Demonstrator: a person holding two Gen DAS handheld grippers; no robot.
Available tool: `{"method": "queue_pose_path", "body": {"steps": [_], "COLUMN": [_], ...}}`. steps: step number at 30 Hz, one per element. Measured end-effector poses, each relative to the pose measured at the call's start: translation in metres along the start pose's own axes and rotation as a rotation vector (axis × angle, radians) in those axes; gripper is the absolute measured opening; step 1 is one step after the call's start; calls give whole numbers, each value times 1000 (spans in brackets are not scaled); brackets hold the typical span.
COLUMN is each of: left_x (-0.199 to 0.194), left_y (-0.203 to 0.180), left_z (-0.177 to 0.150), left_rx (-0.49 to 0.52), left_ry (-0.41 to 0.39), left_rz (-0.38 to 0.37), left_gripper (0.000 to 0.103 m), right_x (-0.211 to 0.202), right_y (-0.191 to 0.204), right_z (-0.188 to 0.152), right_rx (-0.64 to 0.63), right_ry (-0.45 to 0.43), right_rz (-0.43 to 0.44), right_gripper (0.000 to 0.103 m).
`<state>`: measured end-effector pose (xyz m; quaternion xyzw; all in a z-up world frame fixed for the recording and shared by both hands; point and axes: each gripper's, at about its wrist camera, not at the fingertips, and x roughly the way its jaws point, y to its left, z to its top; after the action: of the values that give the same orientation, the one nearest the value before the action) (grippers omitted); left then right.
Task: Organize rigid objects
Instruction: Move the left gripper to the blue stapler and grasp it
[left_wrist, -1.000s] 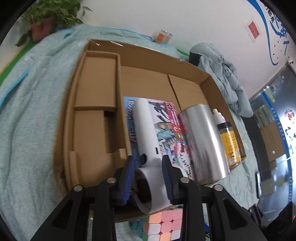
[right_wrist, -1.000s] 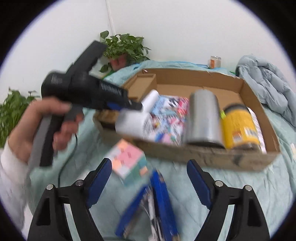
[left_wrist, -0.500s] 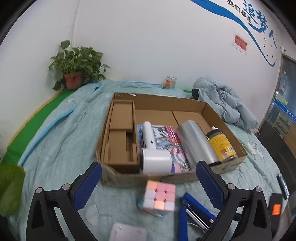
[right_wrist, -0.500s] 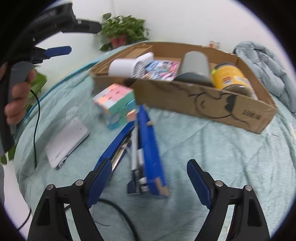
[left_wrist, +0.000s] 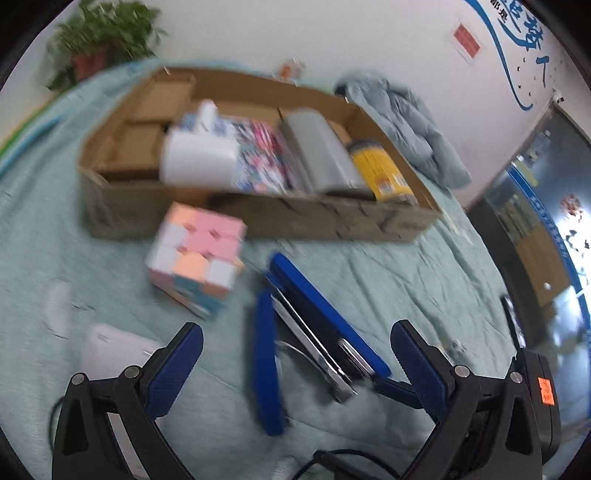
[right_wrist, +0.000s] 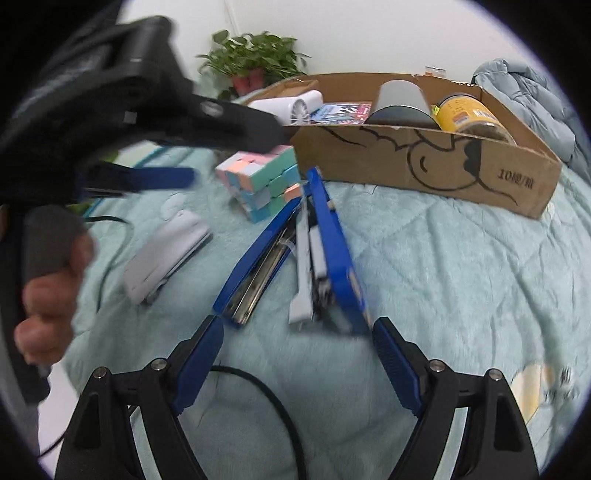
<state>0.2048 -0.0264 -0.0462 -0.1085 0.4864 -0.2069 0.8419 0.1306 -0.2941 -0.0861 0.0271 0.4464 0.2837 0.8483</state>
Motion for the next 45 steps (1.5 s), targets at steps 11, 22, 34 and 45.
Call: {"method": "queue_pose_path", "body": {"steps": [11,22,34,45], "left_x": [56,67,70,53], "left_y": [-1,-2,0,-62], "left_z": [-9,-2,3,38], "left_rx": [-97,-182,-222,-20], "left_ry": [186,229,250,197], "left_rz": [-105,-228,-264,-310], "left_gripper": [95,92,89,88], "right_x": [1,9,21,15], "right_y": [3,-2,-1,-97], "right_z": [5,7,20,16], "right_rx": [-46,-39,11,602], "right_ry": [-26,-2,-7,-4], "right_rz": [-17,0,-123,344], "right_gripper": [83,85,67,58]}}
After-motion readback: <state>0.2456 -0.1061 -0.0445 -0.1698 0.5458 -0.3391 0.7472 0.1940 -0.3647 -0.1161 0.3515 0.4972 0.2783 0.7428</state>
